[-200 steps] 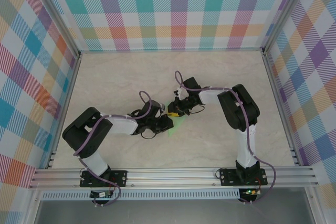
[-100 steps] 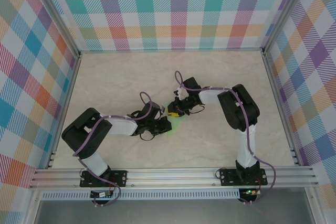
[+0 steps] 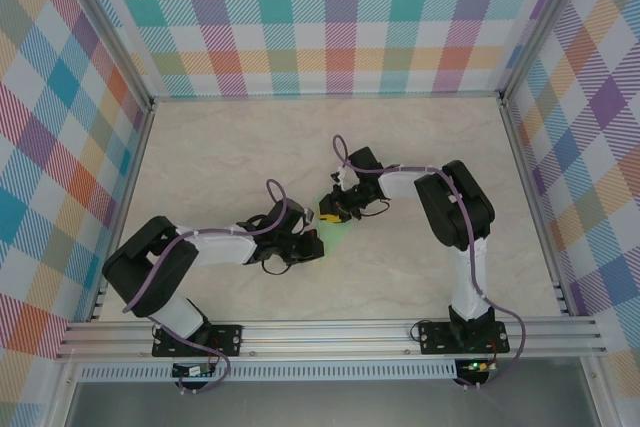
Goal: Fold a paper plane with a square sheet of paper (pick it up from the middle)
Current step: Fourth fold the wing at the center of the table.
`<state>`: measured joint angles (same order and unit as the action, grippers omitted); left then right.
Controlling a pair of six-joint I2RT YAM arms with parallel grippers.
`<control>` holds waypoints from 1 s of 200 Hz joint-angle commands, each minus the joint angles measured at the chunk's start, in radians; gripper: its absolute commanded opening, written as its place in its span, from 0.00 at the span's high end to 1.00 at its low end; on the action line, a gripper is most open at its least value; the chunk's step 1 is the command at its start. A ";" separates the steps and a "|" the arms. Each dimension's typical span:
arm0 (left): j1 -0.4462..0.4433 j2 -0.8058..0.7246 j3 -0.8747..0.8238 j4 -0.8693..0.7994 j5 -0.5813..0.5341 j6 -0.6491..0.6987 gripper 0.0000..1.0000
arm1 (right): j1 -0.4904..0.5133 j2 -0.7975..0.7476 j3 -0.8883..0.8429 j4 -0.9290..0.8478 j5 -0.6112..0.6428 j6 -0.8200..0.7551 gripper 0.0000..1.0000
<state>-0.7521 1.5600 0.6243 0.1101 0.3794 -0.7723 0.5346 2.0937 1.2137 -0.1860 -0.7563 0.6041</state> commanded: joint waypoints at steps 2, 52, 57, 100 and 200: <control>-0.012 -0.069 0.021 -0.060 -0.032 0.001 0.95 | 0.013 0.085 -0.049 -0.146 0.145 -0.010 0.80; -0.011 -0.032 0.050 0.023 0.026 -0.002 0.93 | 0.013 0.090 -0.043 -0.150 0.142 -0.013 0.80; -0.012 -0.021 0.049 0.039 0.040 -0.007 0.93 | 0.013 0.091 -0.043 -0.150 0.142 -0.012 0.80; -0.012 0.066 0.043 0.046 0.060 -0.015 0.93 | 0.013 0.094 -0.046 -0.145 0.141 -0.010 0.80; -0.011 0.032 -0.089 -0.005 0.012 -0.040 0.95 | 0.013 0.098 -0.054 -0.147 0.143 -0.013 0.80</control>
<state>-0.7563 1.6188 0.5999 0.2054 0.3981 -0.7986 0.5365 2.0937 1.2175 -0.1928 -0.7517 0.6037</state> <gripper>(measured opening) 0.053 0.202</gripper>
